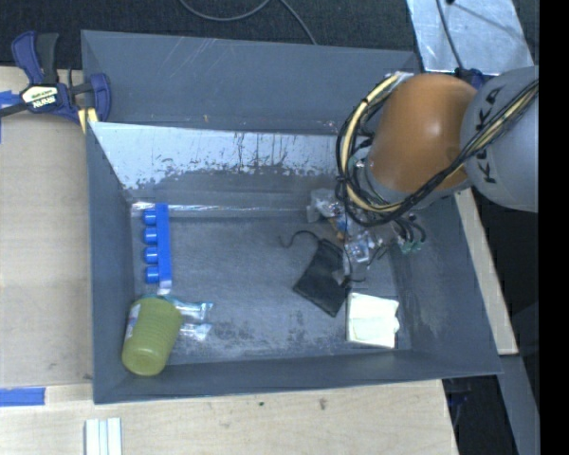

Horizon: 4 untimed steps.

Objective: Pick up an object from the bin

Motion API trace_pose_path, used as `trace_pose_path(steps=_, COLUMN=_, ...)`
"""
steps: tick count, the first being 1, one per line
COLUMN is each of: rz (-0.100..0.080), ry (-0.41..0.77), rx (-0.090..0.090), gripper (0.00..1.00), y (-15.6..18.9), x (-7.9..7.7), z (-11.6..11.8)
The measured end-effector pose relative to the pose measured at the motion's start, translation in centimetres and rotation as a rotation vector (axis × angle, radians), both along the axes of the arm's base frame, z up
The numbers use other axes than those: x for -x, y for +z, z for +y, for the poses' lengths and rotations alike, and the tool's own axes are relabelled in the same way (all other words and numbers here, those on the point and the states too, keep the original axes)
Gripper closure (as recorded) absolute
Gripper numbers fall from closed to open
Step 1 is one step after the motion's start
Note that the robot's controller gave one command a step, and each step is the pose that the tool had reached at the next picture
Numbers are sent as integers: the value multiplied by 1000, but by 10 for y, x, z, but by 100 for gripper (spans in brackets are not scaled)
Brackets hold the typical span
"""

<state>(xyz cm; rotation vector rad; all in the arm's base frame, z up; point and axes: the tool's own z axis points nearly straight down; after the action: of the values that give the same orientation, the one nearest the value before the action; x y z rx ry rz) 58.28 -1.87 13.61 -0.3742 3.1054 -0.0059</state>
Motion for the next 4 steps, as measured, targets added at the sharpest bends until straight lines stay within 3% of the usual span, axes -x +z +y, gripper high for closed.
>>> trace_pose_path(steps=1, rz=1, ry=239, rx=2, gripper=0, y=-47, x=-16, z=4)
trace_pose_path(steps=2, rz=-6, ry=262, rx=3, gripper=100, y=-65, x=-23, z=9)
trace_pose_path(steps=3, rz=-6, ry=262, rx=3, gripper=100, y=-65, x=-23, z=9)
trace_pose_path(steps=4, rz=-10, ry=234, rx=2, gripper=100, y=14, x=-27, z=1)
